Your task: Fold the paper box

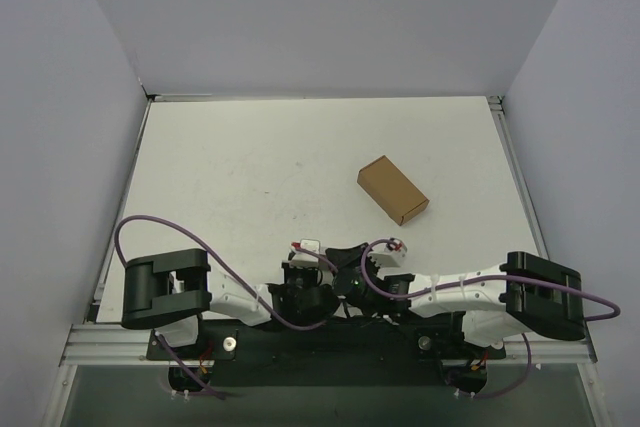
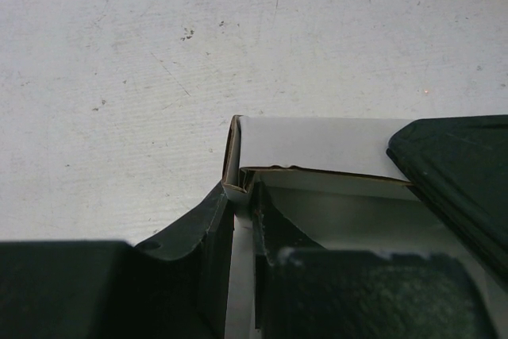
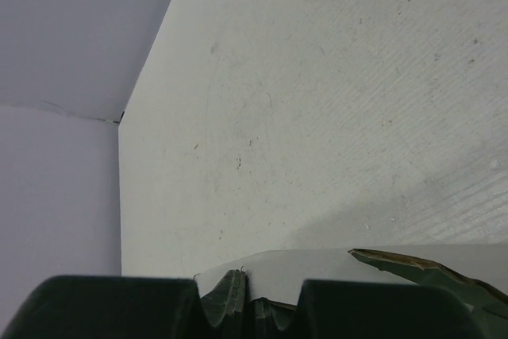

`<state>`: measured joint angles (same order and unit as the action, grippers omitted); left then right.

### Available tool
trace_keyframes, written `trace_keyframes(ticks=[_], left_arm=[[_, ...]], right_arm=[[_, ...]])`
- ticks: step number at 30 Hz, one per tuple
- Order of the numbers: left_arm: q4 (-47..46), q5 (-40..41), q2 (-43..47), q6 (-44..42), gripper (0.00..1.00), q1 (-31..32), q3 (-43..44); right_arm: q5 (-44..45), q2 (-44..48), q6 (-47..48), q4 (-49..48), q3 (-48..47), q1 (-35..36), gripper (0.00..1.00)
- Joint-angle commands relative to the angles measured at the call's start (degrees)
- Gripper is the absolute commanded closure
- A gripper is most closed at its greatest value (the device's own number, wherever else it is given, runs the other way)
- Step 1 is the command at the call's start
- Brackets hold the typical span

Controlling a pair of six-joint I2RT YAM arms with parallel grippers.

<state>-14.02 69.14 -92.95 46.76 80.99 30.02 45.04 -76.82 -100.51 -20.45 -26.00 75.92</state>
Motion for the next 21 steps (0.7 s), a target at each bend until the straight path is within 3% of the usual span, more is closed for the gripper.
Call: trace_keyframes(ticks=[1, 9, 16, 18, 21], left_arm=[[6.4, -0.7, 2.1, -5.0, 0.90, -1.4, -2.4], [-1.6, -2.2, 6.4, -12.3, 0.54, -0.4, -5.3], [-4.8, -2.8, 7.5, -16.9, 0.38, 0.7, -5.3], [-7.0, -3.6, 8.3, -17.9, 0.30, 1.1, -6.3], [-15.7, -5.2, 9.7, -23.6, 0.09, 1.5, -8.8]], right_arm=[[-0.8, 0.7, 5.4, 11.1, 3.1, 2.1, 1.00], [0.1, 1.8, 5.7, 10.5, 3.2, 2.2, 1.00], [1.4, 2.4, 5.1, 10.6, 3.5, 2.2, 1.00], [1.6, 2.4, 4.8, 10.6, 3.5, 2.1, 1.00], [2.2, 2.7, 4.7, 10.6, 3.5, 2.0, 1.00]])
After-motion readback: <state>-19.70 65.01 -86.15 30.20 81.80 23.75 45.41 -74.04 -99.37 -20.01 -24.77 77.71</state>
